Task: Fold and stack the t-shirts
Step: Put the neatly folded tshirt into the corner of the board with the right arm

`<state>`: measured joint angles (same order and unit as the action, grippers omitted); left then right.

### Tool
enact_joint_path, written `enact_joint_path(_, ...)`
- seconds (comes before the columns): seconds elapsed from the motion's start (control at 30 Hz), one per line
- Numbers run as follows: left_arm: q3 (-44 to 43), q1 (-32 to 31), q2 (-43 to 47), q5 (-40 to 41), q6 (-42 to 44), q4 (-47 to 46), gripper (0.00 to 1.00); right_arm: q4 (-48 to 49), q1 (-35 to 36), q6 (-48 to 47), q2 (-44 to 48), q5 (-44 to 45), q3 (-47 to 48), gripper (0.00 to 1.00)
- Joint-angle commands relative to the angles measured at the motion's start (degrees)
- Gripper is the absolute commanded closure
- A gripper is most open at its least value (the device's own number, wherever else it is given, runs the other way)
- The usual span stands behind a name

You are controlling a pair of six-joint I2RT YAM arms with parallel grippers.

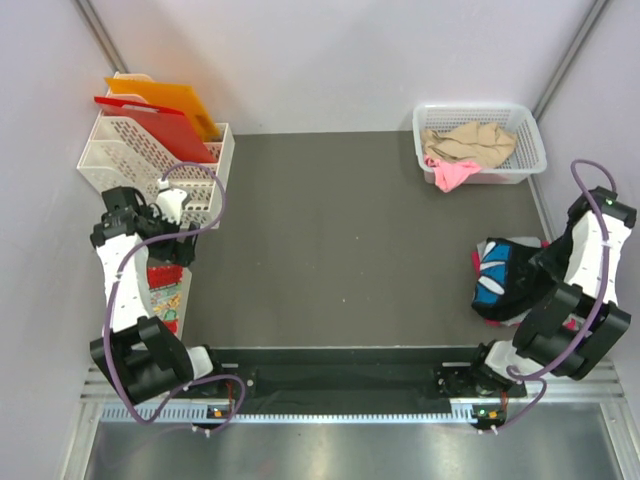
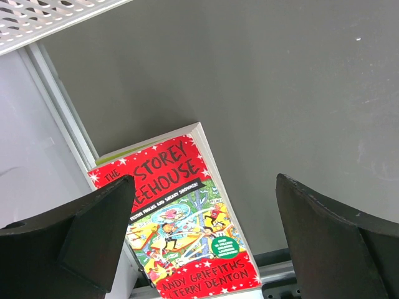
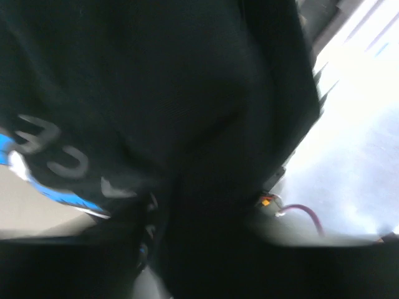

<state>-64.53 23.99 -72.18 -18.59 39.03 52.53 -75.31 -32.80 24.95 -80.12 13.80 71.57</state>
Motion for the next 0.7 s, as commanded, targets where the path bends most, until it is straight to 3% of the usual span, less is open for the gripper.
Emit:
enact_joint_path(0.0,-2.62,1.06,-0.33,-0.92,1.67,0.73,0.01,-2.56,-0.16,0.98,0.58,6.49,2.68,0.23)
enact_joint_path(0.03,-2.53,1.15,-0.33,-0.92,1.84,0.82,0.01,-3.43,-0.16,2.11,0.4,7.98,4.26,0.08)
enact_joint_path(0.07,-2.44,1.15,-0.41,-0.84,1.93,0.82,0.01,-5.01,-0.16,2.64,0.4,11.3,6.11,0.0)
enact_joint_path(0.17,-2.18,1.5,-0.59,-0.92,2.11,0.99,0.01,-8.0,0.19,4.67,0.14,14.14,18.2,0.0)
enact_joint_path(0.33,-2.53,1.76,-1.03,-0.92,2.46,1.08,0.01,-7.66,6.15,3.0,-0.04,13.89,25.72,0.0)
enact_joint_path(0.43,-3.49,1.85,-1.56,-0.92,2.37,1.52,0.01,-6.0,11.16,2.74,0.04,5.32,20.65,0.0)
enact_joint_path(0.57,-4.55,1.94,-1.73,-0.31,2.72,2.66,0.01,4.18,14.6,3.7,4.25,-7.61,3.63,0.0)
enact_joint_path(0.67,-4.64,2.11,-1.12,0.65,3.69,3.45,0.01,8.14,14.43,5.19,5.67,-9.5,-1.85,0.0)
